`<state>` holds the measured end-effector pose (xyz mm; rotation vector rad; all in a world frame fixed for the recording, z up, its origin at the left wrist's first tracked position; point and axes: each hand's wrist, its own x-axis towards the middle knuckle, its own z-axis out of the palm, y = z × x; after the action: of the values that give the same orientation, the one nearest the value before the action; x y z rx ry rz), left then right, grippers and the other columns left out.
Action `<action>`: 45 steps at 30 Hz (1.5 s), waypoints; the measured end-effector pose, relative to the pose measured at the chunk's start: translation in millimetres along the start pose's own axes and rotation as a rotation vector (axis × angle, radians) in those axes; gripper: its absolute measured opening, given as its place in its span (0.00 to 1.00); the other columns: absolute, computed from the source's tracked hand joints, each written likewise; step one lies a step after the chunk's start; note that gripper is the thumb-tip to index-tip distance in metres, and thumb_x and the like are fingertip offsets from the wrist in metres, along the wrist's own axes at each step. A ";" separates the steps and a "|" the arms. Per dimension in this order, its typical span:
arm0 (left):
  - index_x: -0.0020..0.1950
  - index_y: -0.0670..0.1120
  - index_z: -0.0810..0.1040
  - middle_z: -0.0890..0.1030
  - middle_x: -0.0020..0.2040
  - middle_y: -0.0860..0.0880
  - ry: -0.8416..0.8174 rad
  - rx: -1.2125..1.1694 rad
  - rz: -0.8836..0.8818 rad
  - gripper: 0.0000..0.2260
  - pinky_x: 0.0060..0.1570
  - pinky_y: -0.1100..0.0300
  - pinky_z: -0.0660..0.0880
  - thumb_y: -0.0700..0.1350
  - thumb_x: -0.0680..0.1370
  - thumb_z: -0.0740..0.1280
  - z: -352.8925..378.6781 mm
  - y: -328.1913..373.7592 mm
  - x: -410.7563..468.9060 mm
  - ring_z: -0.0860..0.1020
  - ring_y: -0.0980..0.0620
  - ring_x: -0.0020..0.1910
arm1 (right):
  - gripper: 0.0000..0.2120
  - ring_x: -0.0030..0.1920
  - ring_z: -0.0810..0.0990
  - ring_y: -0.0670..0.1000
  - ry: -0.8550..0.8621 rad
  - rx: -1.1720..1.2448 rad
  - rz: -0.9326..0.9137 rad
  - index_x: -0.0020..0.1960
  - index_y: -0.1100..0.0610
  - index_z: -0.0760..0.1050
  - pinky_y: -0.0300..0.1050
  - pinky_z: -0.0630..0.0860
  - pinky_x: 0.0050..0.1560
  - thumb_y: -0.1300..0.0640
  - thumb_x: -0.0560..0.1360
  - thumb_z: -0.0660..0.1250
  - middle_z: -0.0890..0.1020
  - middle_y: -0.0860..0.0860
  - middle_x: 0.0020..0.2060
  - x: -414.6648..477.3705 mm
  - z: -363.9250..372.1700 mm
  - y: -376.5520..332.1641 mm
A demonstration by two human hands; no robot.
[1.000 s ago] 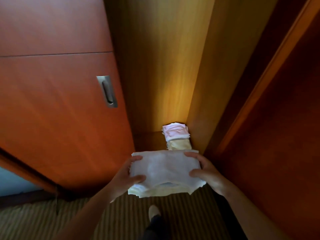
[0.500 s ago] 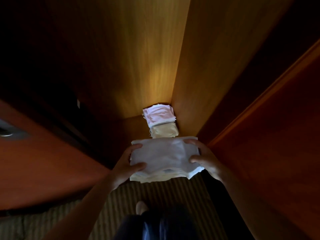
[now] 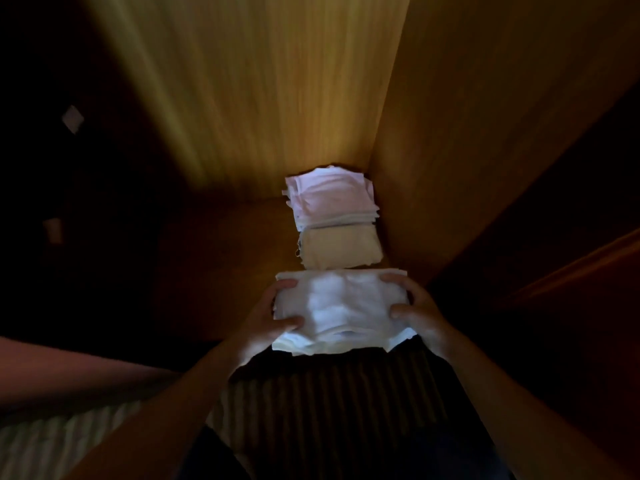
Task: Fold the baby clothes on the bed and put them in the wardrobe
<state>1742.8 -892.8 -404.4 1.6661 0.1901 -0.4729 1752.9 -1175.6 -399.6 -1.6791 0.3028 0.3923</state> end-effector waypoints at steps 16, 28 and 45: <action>0.63 0.54 0.72 0.71 0.65 0.45 -0.036 0.147 0.074 0.28 0.48 0.59 0.80 0.41 0.67 0.79 28.3 -172.2 179.6 0.75 0.51 0.56 | 0.24 0.59 0.70 0.52 0.051 -0.191 -0.051 0.58 0.53 0.77 0.41 0.70 0.49 0.72 0.66 0.64 0.70 0.51 0.60 172.5 -14.7 144.4; 0.66 0.52 0.69 0.70 0.65 0.43 -0.022 0.218 0.024 0.27 0.50 0.56 0.77 0.36 0.72 0.75 36.7 -175.0 213.2 0.73 0.46 0.58 | 0.28 0.59 0.69 0.51 0.100 -0.270 -0.064 0.64 0.59 0.74 0.36 0.68 0.48 0.77 0.67 0.60 0.70 0.53 0.60 197.1 -16.2 172.9; 0.65 0.53 0.67 0.69 0.67 0.44 0.087 0.398 0.131 0.28 0.56 0.51 0.74 0.40 0.70 0.76 45.9 -184.2 233.0 0.72 0.42 0.63 | 0.30 0.67 0.70 0.57 0.154 -0.335 -0.154 0.61 0.51 0.76 0.43 0.70 0.61 0.57 0.58 0.66 0.69 0.57 0.67 221.6 -17.4 177.8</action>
<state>1871.7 -942.6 -671.3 2.0761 0.0507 -0.3536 1881.0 -1212.9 -651.0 -2.0521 0.2272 0.2052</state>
